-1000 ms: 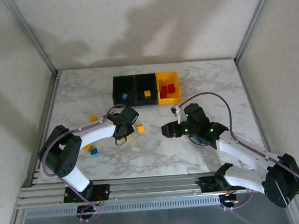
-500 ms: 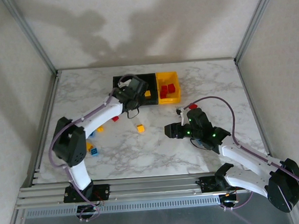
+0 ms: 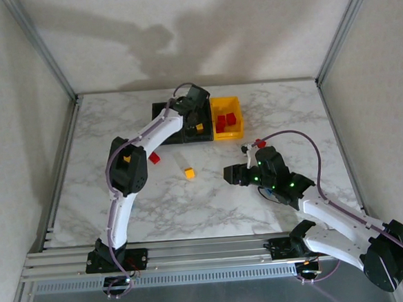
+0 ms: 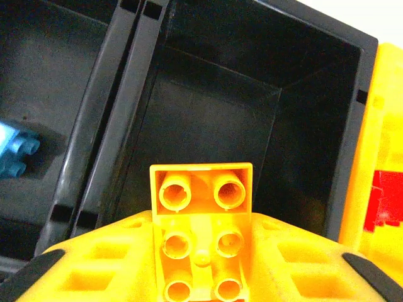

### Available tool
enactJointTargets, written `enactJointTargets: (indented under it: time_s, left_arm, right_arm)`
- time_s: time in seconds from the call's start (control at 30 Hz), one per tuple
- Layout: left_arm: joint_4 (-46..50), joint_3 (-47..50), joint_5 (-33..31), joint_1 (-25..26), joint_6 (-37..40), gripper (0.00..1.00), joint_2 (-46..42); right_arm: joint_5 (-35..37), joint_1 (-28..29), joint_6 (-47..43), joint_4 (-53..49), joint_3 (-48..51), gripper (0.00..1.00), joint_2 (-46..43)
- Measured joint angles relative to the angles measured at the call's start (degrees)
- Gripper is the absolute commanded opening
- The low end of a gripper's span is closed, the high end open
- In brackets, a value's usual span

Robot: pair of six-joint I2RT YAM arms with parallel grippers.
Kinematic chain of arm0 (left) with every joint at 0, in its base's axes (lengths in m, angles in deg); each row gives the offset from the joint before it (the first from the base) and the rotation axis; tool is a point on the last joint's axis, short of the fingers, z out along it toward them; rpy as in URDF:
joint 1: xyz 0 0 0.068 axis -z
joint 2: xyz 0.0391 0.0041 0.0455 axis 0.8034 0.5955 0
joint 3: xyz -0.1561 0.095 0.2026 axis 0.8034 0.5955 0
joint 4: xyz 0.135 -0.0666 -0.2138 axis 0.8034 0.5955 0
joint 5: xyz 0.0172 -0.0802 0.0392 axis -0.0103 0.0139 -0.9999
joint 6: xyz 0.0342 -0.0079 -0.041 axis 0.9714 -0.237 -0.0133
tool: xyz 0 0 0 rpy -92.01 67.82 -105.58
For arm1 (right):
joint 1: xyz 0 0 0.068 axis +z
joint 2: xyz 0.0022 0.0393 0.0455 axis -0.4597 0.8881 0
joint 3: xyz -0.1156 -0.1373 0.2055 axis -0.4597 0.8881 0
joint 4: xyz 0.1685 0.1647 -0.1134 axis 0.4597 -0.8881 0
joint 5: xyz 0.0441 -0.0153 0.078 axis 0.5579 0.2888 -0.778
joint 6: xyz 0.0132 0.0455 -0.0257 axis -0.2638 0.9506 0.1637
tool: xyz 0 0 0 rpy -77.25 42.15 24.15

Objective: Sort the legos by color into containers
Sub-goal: Place the lego in the container.

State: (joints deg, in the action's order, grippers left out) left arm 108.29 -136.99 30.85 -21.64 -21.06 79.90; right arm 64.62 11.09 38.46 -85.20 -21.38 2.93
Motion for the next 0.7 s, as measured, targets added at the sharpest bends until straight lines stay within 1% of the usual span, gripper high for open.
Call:
enactJointTargets:
  time_s: [0.2,0.33,0.5,0.7]
  left_arm:
    - [2.3,-7.7,-0.2,-0.8,1.2,0.36,4.4]
    - [4.0,-11.6,-1.0,-1.3,2.1,0.42,6.9]
    - [5.6,-12.3,-1.8,-1.4,2.8,0.47,7.9]
    - [6.3,-12.4,-2.6,-1.4,3.3,0.50,7.9]
  right_arm:
    - [0.0,0.0,0.2,0.0,0.5,0.58,0.2]
    - [0.0,0.0,0.2,0.0,0.5,0.58,0.2]
    - [0.0,0.0,0.2,0.0,0.5,0.58,0.2]
    - [0.2,0.0,0.2,0.0,0.5,0.58,0.2]
